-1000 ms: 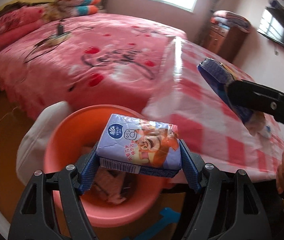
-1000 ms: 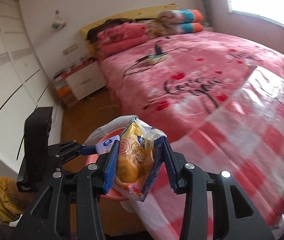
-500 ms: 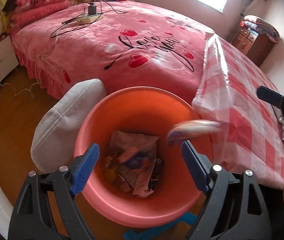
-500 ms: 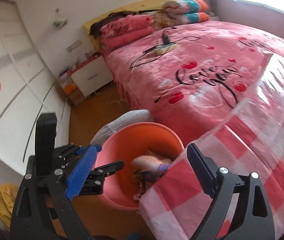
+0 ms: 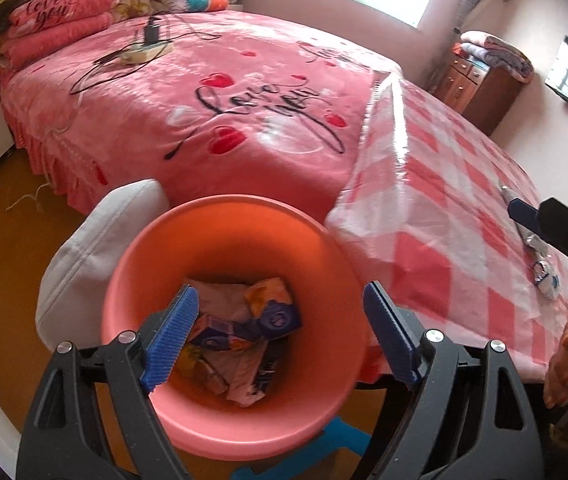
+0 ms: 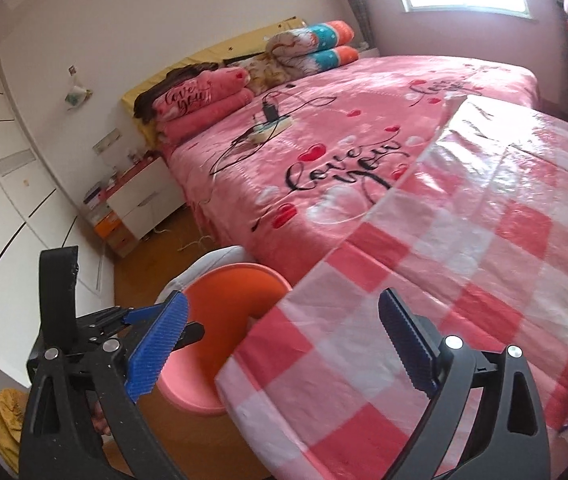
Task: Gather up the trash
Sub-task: 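Move both open tools back to the grey packet and white bag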
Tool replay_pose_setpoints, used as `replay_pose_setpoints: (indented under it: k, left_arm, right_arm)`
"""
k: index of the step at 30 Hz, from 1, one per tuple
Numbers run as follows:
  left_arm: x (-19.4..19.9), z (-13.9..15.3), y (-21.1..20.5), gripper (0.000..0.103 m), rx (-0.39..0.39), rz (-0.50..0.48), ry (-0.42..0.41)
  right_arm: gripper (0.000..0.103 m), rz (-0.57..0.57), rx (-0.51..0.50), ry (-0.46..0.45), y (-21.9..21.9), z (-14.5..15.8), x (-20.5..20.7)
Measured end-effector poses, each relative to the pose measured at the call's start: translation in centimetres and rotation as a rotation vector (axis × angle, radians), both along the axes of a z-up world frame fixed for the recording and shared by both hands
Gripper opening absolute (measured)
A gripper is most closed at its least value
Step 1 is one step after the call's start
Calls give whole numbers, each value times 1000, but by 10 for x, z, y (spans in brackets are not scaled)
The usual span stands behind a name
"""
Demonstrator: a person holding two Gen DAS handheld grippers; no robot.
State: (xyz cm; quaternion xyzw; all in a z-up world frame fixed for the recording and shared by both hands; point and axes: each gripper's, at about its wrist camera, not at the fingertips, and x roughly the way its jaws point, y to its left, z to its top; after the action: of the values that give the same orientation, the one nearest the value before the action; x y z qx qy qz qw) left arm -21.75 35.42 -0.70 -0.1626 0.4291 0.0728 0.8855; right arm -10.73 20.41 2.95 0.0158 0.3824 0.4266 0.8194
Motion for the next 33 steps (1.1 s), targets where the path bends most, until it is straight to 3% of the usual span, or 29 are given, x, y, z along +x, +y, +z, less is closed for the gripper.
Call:
replay_pose_setpoints:
  k: [10,33]
  left_arm:
    - [18,19,-38,85,19,-77,-27]
    - [45,38,-121,86,88,-190,-19]
  right_arm:
    - [95,-56,4,-69,-37,2,-3]
    - [97,-152,40,-135,-104,10,-3]
